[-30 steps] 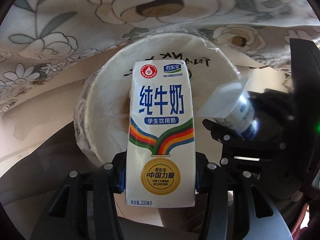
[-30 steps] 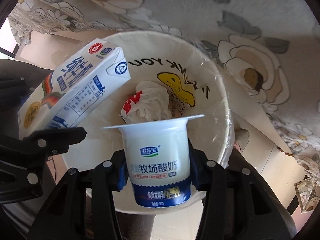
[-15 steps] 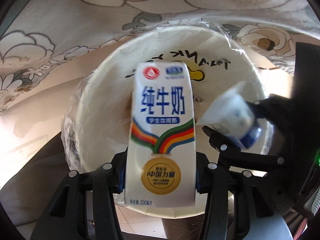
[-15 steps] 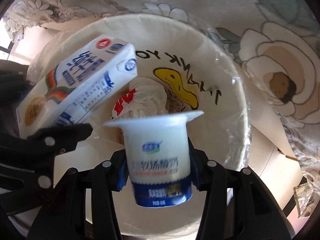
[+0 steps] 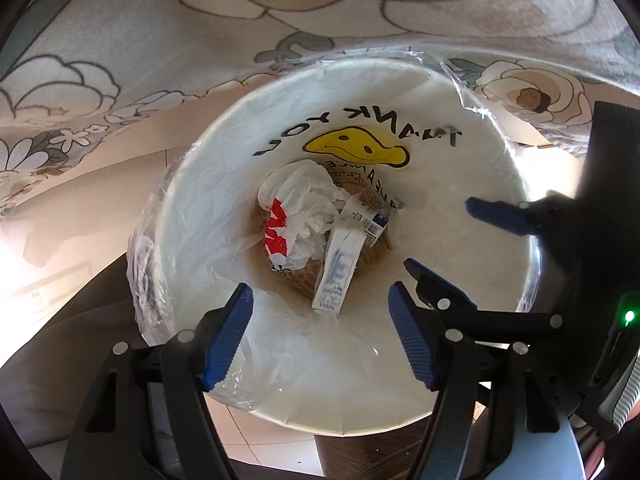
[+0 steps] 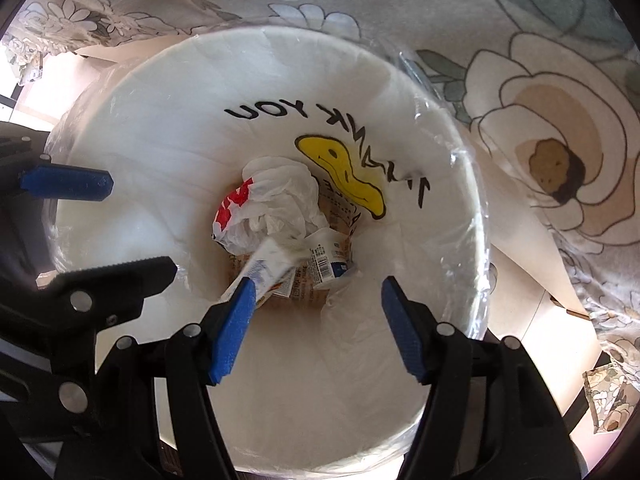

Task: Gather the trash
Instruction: 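Open the left tool to drop the milk carton while the right tool releases the yogurt cup, then move both tools back to the bed toward the green and red blocks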

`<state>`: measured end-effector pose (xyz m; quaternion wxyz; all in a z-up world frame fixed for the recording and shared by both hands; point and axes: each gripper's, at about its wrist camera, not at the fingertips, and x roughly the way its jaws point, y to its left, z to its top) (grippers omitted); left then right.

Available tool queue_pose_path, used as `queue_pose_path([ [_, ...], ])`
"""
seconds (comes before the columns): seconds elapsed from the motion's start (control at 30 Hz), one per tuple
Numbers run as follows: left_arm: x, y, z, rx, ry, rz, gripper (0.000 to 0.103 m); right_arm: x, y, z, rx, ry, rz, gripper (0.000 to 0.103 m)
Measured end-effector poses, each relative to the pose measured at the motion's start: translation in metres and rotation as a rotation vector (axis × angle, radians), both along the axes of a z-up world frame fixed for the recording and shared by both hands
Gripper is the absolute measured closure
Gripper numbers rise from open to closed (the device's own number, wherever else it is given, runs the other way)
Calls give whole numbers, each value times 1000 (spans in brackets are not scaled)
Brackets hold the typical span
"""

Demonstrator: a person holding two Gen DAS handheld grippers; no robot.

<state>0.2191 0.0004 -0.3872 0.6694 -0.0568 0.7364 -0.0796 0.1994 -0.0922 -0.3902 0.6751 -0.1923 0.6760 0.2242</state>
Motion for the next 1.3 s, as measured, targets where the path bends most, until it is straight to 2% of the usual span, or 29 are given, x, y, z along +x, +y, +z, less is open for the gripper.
queue_pose_path([
  [0.2, -7, 9, 9, 4, 8, 8, 30, -7, 4, -8, 6, 41, -9, 37],
  [0.3, -13, 10, 14, -5, 3, 13, 27, -18, 7, -2, 7, 51, 12, 37],
  [0.4, -22, 11, 28, 9, -47, -10, 23, -30, 11, 9, -4, 23, 50, 37],
  [0.53, -35, 13, 50, 25, -111, -50, 22, -40, 4, 26, 36, 37, 43, 37],
  [0.73, -51, 16, 104, 55, -206, -94, 22, -45, -10, 67, 67, 0, 9, 37],
  [1.0, -61, 12, 201, 108, -406, -128, 18, -42, -40, 155, 145, -128, -22, 37],
  [1.13, -54, 12, 251, 97, -490, -119, 17, -35, -57, 214, 204, -209, -43, 37],
  [1.3, -41, 9, 309, 99, -602, -143, 15, -23, -72, 287, 237, -349, -8, 37],
])
